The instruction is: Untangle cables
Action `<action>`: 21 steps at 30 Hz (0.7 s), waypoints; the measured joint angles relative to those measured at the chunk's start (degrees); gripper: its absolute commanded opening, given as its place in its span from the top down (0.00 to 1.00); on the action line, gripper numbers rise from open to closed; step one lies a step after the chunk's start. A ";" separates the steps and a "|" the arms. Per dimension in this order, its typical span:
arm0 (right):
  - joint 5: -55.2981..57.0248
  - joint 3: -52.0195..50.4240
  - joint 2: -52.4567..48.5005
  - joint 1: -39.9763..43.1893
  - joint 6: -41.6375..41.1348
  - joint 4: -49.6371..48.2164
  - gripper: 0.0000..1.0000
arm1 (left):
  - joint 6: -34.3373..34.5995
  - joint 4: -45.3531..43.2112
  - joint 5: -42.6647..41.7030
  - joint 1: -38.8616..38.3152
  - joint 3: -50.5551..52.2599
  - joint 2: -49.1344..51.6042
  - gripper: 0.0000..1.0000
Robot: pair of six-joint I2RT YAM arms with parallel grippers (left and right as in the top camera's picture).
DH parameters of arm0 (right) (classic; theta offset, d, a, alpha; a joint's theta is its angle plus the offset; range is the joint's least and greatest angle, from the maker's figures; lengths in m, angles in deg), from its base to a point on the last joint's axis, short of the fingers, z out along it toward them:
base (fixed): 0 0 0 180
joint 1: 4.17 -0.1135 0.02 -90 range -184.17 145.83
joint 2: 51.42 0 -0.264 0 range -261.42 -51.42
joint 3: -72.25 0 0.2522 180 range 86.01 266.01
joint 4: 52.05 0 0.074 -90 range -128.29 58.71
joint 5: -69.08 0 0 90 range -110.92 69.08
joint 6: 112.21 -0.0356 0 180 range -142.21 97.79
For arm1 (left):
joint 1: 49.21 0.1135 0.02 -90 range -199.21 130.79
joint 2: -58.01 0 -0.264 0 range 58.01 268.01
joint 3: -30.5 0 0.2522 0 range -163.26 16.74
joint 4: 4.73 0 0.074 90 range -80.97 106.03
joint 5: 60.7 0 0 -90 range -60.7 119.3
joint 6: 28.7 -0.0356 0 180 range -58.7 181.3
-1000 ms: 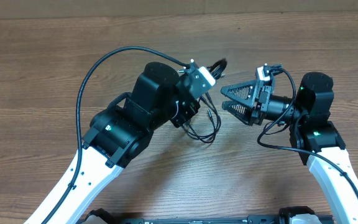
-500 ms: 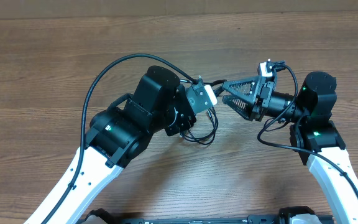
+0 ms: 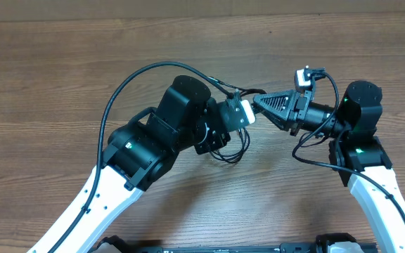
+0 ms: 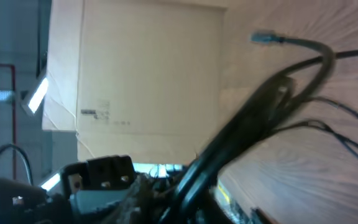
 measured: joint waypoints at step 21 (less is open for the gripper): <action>0.44 0.22 0.00 -0.24 2.51 3.56 0.96 | 24.57 -12.87 1.49 2.27 0.59 0.59 0.96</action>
